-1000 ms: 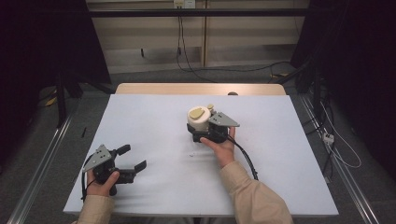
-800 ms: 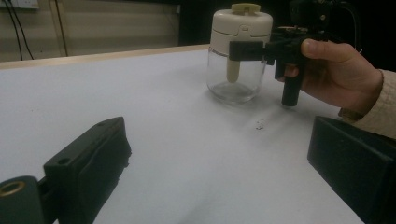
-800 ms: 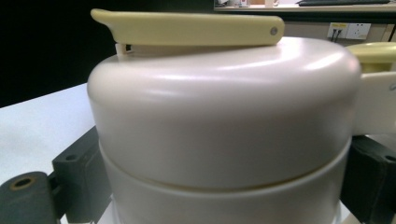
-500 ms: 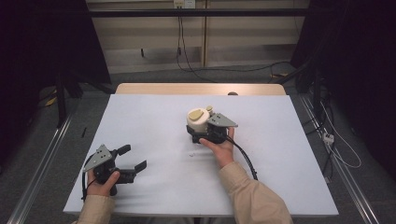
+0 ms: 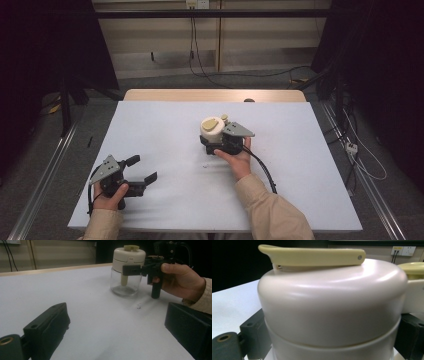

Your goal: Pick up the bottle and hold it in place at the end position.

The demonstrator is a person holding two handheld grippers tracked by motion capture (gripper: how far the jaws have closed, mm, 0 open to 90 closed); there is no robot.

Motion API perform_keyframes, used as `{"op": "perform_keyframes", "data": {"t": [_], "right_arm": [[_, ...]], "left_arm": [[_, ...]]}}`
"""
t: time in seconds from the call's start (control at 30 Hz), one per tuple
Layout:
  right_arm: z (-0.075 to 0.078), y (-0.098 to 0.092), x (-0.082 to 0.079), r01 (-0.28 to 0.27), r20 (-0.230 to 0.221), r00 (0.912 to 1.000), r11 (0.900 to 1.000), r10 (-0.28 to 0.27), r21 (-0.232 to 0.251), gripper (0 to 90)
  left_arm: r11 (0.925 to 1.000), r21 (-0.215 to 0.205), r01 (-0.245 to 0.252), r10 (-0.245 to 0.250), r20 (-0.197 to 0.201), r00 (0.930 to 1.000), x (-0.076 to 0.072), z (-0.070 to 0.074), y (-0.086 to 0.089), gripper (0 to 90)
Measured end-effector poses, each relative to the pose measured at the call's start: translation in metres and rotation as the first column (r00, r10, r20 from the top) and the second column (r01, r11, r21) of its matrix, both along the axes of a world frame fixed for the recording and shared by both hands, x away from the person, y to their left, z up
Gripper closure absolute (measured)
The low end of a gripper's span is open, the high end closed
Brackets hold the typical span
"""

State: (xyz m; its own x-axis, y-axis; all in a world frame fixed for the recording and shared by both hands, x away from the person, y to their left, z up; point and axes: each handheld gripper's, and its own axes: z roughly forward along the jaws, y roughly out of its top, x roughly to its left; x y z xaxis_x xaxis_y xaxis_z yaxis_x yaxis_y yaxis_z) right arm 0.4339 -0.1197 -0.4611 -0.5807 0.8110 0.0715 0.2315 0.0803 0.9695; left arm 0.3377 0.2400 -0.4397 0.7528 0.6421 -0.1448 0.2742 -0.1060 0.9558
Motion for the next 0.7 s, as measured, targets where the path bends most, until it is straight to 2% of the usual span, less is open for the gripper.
{"op": "perform_keyframes", "data": {"t": [0.37, 0.7], "right_arm": [[-0.0003, -0.0050, -0.0022, -0.003, -0.032, 0.9995, 1.000, 0.003, 0.005, 6.6], [0.0002, -0.0057, -0.0025, -0.011, -0.035, 0.9993, 1.000, 0.011, -0.004, 6.5]], "left_arm": [[1.0000, -0.005, 0.003, -0.003, 0.005, 1.0000, -0.0006, 0.0009, -0.0015, 4.7], [1.0000, -0.006, 0.001, -0.001, 0.001, 1.0000, -0.0001, 0.0004, -0.0027, 4.7]]}}
